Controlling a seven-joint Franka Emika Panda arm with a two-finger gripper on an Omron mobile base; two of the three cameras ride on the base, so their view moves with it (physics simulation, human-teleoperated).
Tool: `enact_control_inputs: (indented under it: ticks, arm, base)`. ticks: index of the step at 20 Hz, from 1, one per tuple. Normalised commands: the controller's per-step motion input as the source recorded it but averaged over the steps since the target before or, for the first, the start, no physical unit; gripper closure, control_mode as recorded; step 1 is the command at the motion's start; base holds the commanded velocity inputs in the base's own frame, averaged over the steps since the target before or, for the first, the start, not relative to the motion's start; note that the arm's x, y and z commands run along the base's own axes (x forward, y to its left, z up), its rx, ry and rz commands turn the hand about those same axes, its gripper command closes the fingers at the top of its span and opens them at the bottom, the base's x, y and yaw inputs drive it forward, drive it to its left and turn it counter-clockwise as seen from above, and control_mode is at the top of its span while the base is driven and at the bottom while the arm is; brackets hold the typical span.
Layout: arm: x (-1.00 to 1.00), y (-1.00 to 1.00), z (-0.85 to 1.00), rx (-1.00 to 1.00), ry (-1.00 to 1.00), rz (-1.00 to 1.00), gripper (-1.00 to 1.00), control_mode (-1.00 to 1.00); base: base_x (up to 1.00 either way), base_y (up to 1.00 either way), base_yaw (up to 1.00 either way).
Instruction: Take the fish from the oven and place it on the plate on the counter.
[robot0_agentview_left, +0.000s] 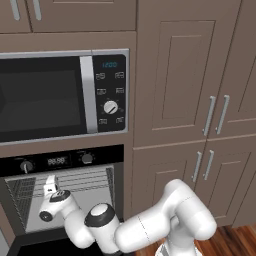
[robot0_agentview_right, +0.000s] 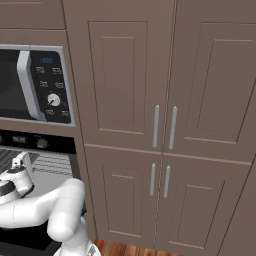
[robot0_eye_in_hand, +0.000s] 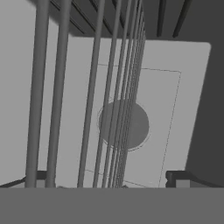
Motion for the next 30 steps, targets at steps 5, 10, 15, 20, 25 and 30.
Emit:
enact_control_inputs:
  ticks: [5,10,15,20,25,30]
  arm:
    - [0.08,0.10,-0.22,0.01,-0.01,0.00,1.00,-1.00]
    - [0.02,0.07,-0.18,0.00,0.00,0.00,1.00,-1.00]
    - [0.00,0.09,-0.21,0.00,0.00,0.00,1.00,-1.00]
    - [-0.07,0.09,-0.29,0.00,0.00,0.00,1.00,-1.00]
    - [-0.29,0.04,-0.32,0.00,0.00,0.00,1.00,-1.00]
    - [-0.17,0.05,-0.28,0.00,0.00,0.00,1.00,-1.00]
  base:
    - [0.00,0.00,0.00]
    - [0.00,0.00,0.00]
    - [0.00,0.00,0.00]
    - [0.00,0.00,0.00]
    - [0.00,0.00,0.00]
    - [0.00,0.00,0.00]
